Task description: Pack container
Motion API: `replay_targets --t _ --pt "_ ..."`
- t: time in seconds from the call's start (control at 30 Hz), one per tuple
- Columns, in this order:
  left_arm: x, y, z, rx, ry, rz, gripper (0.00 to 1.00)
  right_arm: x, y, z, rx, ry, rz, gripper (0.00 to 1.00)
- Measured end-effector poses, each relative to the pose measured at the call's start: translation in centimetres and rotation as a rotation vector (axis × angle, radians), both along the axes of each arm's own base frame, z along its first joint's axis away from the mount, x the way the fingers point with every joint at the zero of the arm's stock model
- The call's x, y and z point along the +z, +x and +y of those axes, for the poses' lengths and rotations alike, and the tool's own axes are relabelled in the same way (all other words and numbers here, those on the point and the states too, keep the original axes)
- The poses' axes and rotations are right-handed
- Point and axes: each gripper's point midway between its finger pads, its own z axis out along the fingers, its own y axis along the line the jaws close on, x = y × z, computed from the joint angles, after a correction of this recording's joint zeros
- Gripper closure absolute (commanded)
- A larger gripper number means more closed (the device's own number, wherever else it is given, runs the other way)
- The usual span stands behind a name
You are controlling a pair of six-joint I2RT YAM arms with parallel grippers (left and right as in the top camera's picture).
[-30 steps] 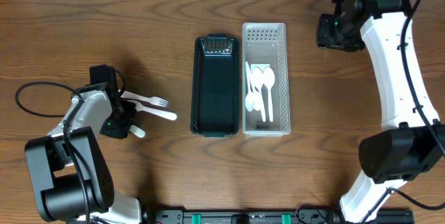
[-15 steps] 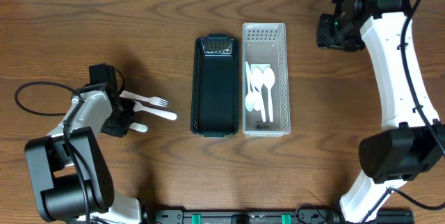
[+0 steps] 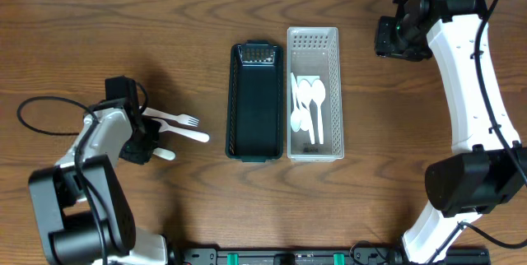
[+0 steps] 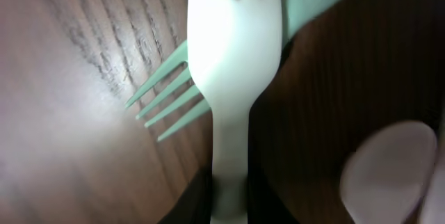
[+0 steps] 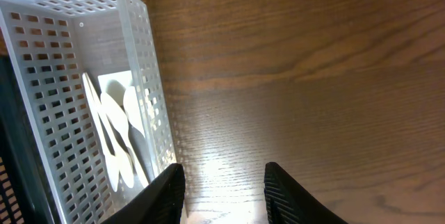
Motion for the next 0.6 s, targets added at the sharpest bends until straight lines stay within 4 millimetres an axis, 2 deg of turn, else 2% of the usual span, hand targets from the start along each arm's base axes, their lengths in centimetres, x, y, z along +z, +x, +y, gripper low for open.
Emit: replay_targets --t 0.17,0.23,0.33,0.47,0.6 --pt "4.1 1.7 -0.1 -0.096 0.036 -0.113 0.94 0.1 0.2 0.0 0.000 0.001 -0.009 0.60" --pt "6.2 2.1 -0.7 -0.165 0.052 -0.153 0.94 0.1 0.3 0.0 0.000 0.001 -0.012 0.60" --pt "8.4 2.2 -2.0 -0.285 0.066 -0.167 0.94 0.1 0.4 0.0 0.000 0.002 -0.018 0.59" --pt "11.1 3.3 -5.7 -0.547 0.079 -0.188 0.94 0.2 0.6 0.1 0.000 0.002 -0.025 0.63" --pt "14.5 5.3 -11.1 -0.815 0.095 -0.283 0.94 0.2 0.8 0.0 -0.011 0.006 -0.032 0.62"
